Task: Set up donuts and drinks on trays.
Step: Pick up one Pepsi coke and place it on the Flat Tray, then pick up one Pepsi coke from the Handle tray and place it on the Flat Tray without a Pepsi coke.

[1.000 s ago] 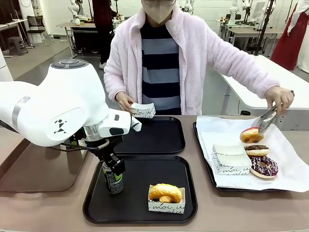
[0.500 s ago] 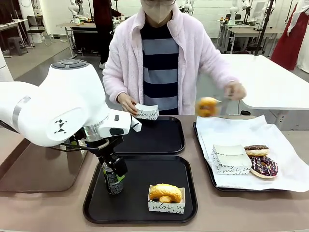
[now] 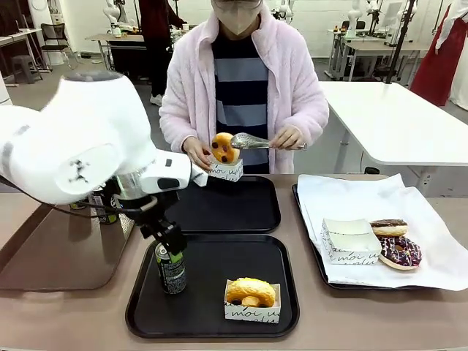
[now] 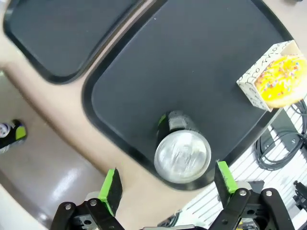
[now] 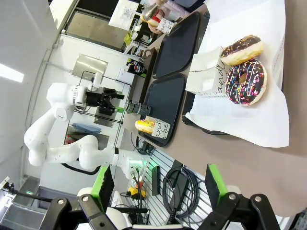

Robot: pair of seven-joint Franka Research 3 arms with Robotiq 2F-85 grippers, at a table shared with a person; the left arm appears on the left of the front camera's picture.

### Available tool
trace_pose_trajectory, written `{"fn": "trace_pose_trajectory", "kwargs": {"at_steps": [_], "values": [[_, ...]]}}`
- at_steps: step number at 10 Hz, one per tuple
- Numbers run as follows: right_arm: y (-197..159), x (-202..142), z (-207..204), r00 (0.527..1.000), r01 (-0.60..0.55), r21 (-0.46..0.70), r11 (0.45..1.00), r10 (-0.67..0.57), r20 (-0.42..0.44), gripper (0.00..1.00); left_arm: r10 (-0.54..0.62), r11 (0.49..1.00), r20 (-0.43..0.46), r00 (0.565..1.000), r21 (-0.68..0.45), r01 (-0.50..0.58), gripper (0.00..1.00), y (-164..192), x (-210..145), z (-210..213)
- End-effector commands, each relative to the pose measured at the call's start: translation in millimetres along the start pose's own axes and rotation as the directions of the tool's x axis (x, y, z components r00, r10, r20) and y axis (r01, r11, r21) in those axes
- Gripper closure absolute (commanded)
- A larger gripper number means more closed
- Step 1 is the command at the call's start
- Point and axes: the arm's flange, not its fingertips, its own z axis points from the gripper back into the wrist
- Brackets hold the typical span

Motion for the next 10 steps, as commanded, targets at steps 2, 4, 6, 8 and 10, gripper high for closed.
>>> {"fn": "trace_pose_trajectory", "kwargs": {"at_steps": [2, 4, 6, 8, 10], "values": [[0.2, -1.5, -1.6, 1.0, -0.015, 0.012, 1.0, 0.015, 0.003, 0.0, 0.018, 0.999, 0.021, 1.0, 0.042, -0.019, 0.0, 29.2, -39.5, 55.3], [0.2, -1.5, -1.6, 1.0, -0.015, 0.012, 1.0, 0.015, 0.003, 0.0, 0.105, 0.993, 0.007, 0.994, 0.06, -0.105, 0.0, 65.8, -57.8, 63.9], [0.2, -1.5, -1.6, 1.0, -0.015, 0.012, 1.0, 0.015, 0.003, 0.0, 0.183, 0.98, -0.002, 0.983, 0.076, -0.182, 0.0, 91.3, -74.3, 65.5], [0.2, -1.5, -1.6, 1.0, -0.015, 0.012, 1.0, 0.015, 0.003, 0.0, 0.205, 0.973, -0.003, 0.979, 0.109, -0.203, 0.0, 100.4, -75.5, 65.4], [0.2, -1.5, -1.6, 1.0, -0.015, 0.012, 1.0, 0.015, 0.003, 0.0, 0.188, 0.98, 0.001, 0.982, 0.069, -0.187, 0.0, 97.9, -74.1, 67.9]]}}
